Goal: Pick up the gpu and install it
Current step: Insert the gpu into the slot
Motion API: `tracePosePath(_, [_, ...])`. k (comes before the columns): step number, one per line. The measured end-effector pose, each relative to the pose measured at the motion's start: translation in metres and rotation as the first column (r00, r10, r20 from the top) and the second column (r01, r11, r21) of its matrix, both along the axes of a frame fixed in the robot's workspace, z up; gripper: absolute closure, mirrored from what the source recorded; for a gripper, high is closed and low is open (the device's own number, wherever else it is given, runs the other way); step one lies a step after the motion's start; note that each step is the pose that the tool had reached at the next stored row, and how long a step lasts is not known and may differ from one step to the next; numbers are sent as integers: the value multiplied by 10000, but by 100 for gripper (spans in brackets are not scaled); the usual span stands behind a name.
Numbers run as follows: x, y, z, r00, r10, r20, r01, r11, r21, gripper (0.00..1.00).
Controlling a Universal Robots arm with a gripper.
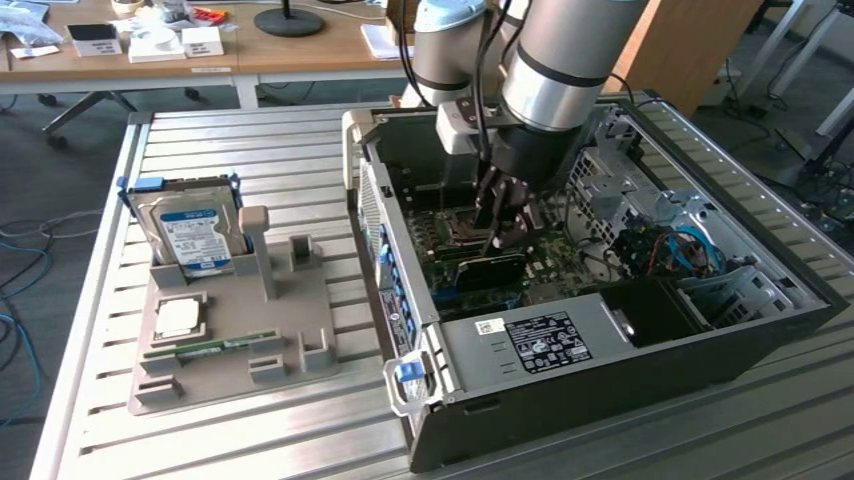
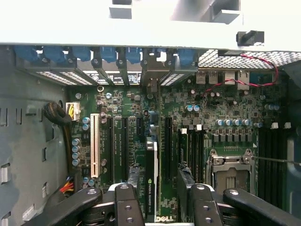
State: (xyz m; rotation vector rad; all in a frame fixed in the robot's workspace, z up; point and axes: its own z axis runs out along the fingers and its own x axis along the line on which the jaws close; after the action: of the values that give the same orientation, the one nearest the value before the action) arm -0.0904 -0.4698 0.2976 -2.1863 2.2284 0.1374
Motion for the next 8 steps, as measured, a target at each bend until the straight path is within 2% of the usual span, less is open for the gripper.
tracePosePath(8, [0,2,1,9999,137,1,-137,9999,0,55])
